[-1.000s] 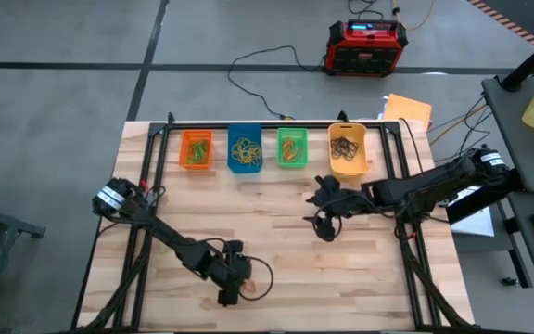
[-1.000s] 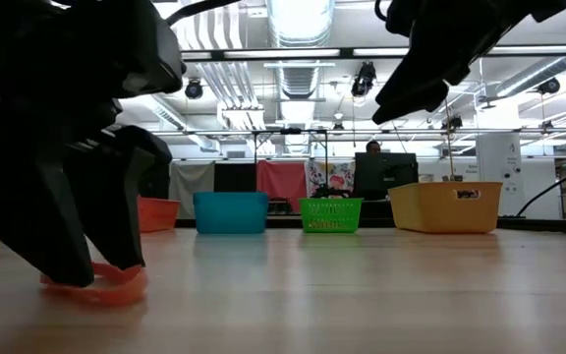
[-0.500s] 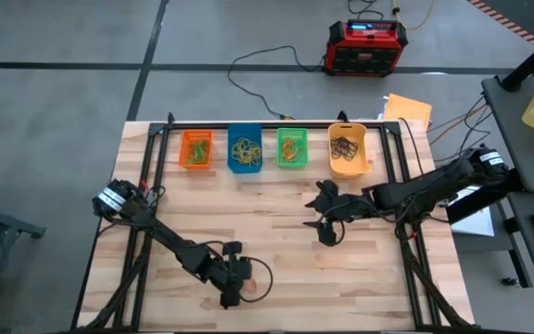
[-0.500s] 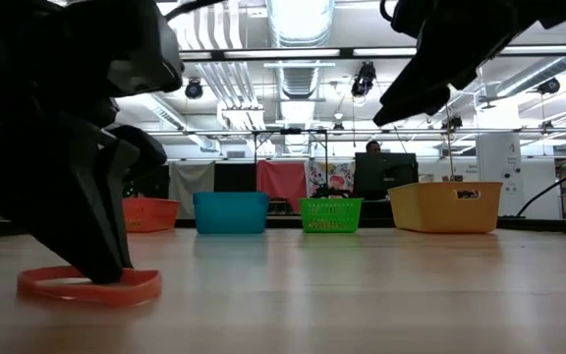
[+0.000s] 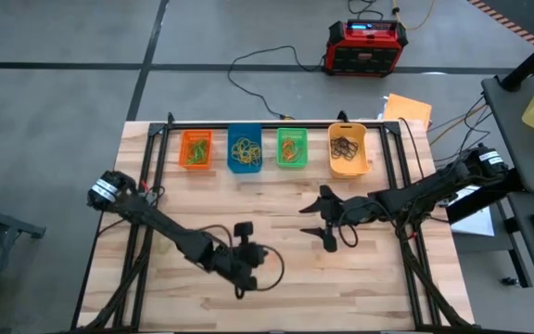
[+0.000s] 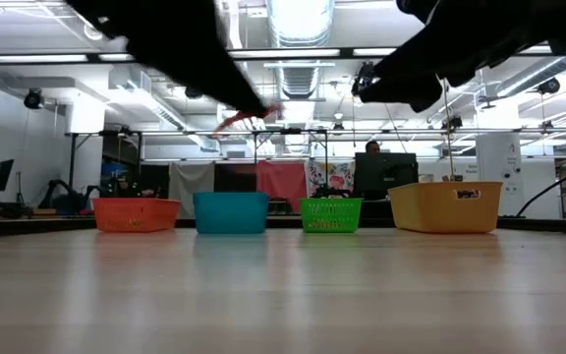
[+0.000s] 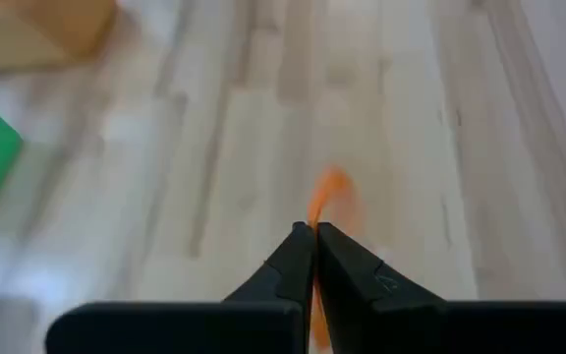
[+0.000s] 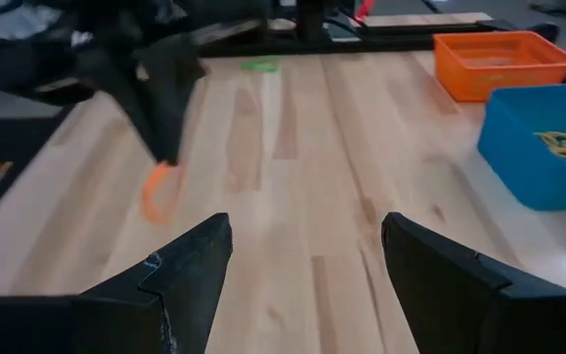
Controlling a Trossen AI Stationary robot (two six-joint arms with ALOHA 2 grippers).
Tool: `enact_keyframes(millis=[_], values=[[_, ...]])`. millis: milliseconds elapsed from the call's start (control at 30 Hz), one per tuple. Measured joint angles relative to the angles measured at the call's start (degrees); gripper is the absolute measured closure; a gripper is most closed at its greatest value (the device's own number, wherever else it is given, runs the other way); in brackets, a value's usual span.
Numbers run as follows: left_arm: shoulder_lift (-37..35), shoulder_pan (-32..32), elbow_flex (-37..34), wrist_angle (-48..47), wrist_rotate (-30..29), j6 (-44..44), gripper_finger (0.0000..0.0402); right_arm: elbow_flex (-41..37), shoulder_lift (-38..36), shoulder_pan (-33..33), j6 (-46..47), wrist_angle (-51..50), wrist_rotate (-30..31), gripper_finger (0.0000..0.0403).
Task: Sort rubber bands into baskets
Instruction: Put the orange rubber band into the green bin
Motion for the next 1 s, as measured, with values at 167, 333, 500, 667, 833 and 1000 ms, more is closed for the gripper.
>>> enact_keyframes(millis=[167,333,500,667,833,1000], values=[[-0.23,4.72,2.81,-0.21,-0.07,6.63,0.0401,0.01,0.0,0.11,1.95,2.29,-2.01,0.0147],[-0.23,8.69,5.32,0.75,-0.22,11.35,0.0401,0.0,0.0,0.11,2.89,2.22,-2.04,0.0147],[-0.23,11.32,8.6,1.21,-0.34,14.93,0.0401,0.0,0.0,0.06,2.91,2.06,-1.86,0.0147],[-0.23,11.89,10.52,1.47,-0.54,17.99,0.0401,0.0,0.0,-0.02,2.85,1.81,1.11,0.0147],[-0.23,12.12,11.49,1.47,-0.96,18.42,0.0401,0.0,0.0,-0.02,2.88,2.25,1.15,0.0149],[-0.25,12.15,11.48,1.91,-1.01,19.04,0.0401,0.0,0.0,-0.02,2.14,2.26,1.09,0.0172]])
